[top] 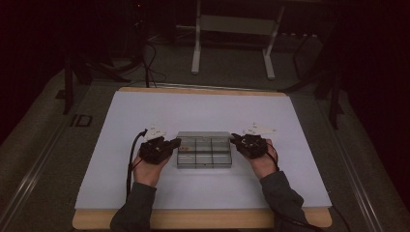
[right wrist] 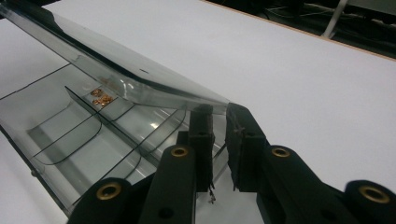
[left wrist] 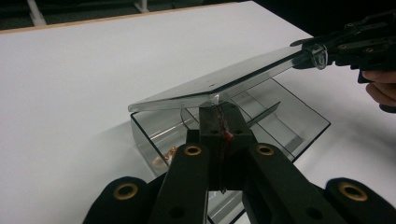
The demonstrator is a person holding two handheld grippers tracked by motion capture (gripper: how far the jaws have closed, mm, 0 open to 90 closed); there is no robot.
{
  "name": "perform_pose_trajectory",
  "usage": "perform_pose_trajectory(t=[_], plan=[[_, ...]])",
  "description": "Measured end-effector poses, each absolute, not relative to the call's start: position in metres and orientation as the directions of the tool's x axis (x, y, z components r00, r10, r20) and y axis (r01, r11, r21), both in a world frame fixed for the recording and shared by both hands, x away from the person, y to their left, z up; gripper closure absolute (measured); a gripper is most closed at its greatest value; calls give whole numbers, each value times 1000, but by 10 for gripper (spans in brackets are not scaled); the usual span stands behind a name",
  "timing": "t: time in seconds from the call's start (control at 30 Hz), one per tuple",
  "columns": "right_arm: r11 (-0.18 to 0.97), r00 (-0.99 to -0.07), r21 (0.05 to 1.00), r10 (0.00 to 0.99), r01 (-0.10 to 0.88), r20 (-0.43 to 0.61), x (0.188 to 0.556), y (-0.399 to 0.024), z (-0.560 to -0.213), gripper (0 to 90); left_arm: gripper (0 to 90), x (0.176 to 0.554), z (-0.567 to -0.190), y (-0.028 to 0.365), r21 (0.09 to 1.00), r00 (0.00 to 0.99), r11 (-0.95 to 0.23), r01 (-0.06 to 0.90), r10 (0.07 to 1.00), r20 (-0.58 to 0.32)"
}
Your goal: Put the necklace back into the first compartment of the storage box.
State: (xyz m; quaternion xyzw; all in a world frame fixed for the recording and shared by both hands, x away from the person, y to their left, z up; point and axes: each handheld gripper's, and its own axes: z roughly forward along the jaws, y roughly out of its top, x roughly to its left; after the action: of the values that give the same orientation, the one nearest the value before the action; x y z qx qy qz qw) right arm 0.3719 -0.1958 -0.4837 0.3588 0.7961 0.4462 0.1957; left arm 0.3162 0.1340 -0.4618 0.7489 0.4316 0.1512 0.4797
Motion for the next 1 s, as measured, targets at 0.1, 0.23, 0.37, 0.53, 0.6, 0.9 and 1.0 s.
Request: perform_pose_trajectory(t=[0.1,0.23,0.37,0.53,0.6,0.9,1.0], plan=[[340,-661,849,751,403,13,371,-198,-485,799,894,315,-461,135,848,584,-170,502,790,-187],[331,-657,849,754,412,25,370,-202,-484,793,894,314,-461,134,847,586,-173,502,789,-186],[329,-656,848,754,416,29,368,-203,-485,792,892,313,-462,133,845,585,-169,507,788,-193],[327,-652,845,757,423,33,367,-207,-487,792,892,312,-462,134,843,584,-167,511,787,-198],[325,-651,842,758,430,40,367,-209,-488,791,890,312,-462,134,842,583,-167,512,788,-198],[316,-646,841,761,440,52,366,-214,-489,789,889,310,-467,135,834,567,-174,524,802,-189],[311,-643,842,764,441,54,367,-216,-489,788,888,309,-468,135,832,566,-177,526,802,-188]])
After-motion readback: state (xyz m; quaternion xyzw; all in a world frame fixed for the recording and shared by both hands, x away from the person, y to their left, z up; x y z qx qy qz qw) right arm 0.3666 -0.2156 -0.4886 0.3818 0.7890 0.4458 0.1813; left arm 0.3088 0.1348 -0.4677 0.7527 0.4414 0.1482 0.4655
